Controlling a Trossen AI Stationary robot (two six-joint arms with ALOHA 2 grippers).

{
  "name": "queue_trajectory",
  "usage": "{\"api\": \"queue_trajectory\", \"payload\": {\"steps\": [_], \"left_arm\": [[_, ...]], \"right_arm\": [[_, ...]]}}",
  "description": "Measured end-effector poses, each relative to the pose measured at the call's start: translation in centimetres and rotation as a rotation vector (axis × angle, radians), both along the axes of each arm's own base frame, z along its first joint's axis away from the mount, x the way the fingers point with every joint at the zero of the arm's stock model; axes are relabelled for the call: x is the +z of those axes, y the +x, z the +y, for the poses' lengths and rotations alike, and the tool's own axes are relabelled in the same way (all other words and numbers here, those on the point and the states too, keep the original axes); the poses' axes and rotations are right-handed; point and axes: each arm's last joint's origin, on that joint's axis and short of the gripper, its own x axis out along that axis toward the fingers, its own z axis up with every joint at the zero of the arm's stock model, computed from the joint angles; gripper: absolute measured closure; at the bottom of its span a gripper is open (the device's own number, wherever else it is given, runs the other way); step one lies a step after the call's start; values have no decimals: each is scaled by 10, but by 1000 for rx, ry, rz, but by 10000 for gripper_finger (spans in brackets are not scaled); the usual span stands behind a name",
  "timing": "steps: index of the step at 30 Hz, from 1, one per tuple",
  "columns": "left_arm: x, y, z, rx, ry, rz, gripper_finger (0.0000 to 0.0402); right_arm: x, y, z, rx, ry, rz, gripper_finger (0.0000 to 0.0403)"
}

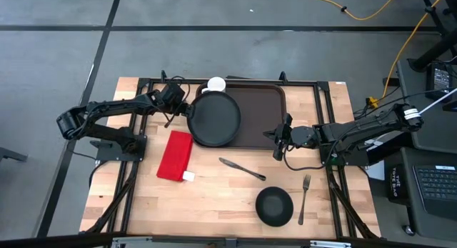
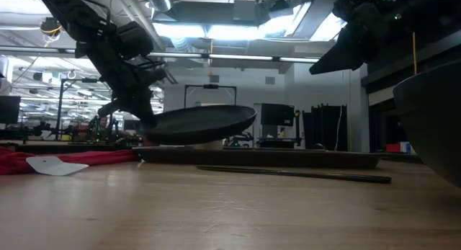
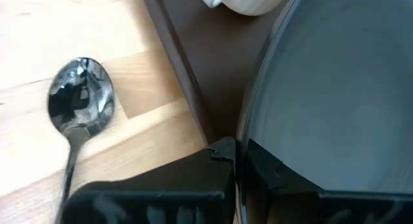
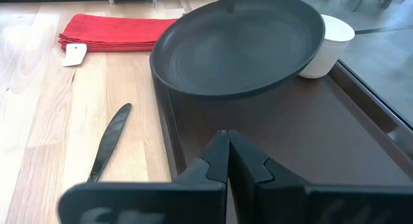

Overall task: Set up tray
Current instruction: Put the black plate on the brown serving tray

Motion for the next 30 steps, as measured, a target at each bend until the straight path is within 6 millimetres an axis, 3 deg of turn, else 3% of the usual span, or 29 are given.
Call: {"api": "queue_trajectory", "payload": {"steps": [22, 30], "left_arm": [[-9, 3, 4, 11, 20, 60, 397], [-9, 3, 4, 21, 24, 63, 379]], "right_arm": [[-1, 0, 0, -10, 17, 2, 396], [-1, 0, 0, -10, 17, 2, 396]]}}
